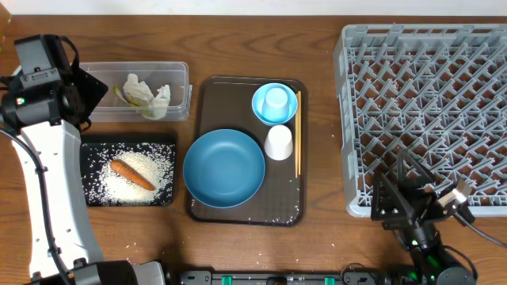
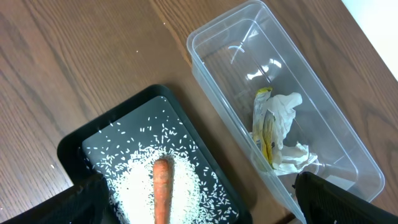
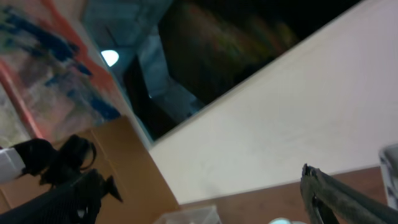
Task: Sort waste into correct bins and load items into the dishwasher rack
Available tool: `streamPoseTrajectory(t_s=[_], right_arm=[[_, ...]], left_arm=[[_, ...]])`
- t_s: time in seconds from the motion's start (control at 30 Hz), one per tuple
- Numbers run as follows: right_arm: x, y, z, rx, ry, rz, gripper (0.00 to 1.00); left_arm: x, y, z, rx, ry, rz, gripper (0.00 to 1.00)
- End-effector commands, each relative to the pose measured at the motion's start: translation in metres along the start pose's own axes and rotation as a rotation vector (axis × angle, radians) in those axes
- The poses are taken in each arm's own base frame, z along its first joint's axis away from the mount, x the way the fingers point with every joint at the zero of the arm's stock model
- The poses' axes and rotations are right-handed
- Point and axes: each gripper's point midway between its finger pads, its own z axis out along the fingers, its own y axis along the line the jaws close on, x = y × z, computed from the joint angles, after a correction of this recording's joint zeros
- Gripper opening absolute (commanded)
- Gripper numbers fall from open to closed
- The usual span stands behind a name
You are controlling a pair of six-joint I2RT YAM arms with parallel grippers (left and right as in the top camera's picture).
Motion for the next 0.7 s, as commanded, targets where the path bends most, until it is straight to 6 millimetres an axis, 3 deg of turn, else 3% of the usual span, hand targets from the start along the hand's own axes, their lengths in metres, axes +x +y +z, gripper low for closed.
streamPoseTrajectory(t_s=[0.0,0.23,0.37,0.47,0.67], right_arm=[[-0.018,0.019,0.011,0.006,0.033,-0.029,0.99],[-0.022,0.019,0.060,0.091,0.346,-0.135,0.99],[-0.002,0.025,0.093,0.019,0.636,-0.095,0.99],[0.029,0.018,0.112,0.048,0.850,-0.095,0.99],[0.113,-0.024,0.126,0.368,1.188,-0.233,0.99]], left_arm=[[-0.002,0.001,0.000,-0.007,-0.005,-0.019,0.98],[-0.002,0.001,0.000,-0.007,-0.005,-0.019,0.98],[-0.002,0.001,0.000,-0.007,-0.005,-0.019,0.98],[-0.002,0.001,0.000,-0.007,-0.005,-0.019,0.98],[-0.002,0.001,0.000,-0.007,-0.005,-0.019,0.98]])
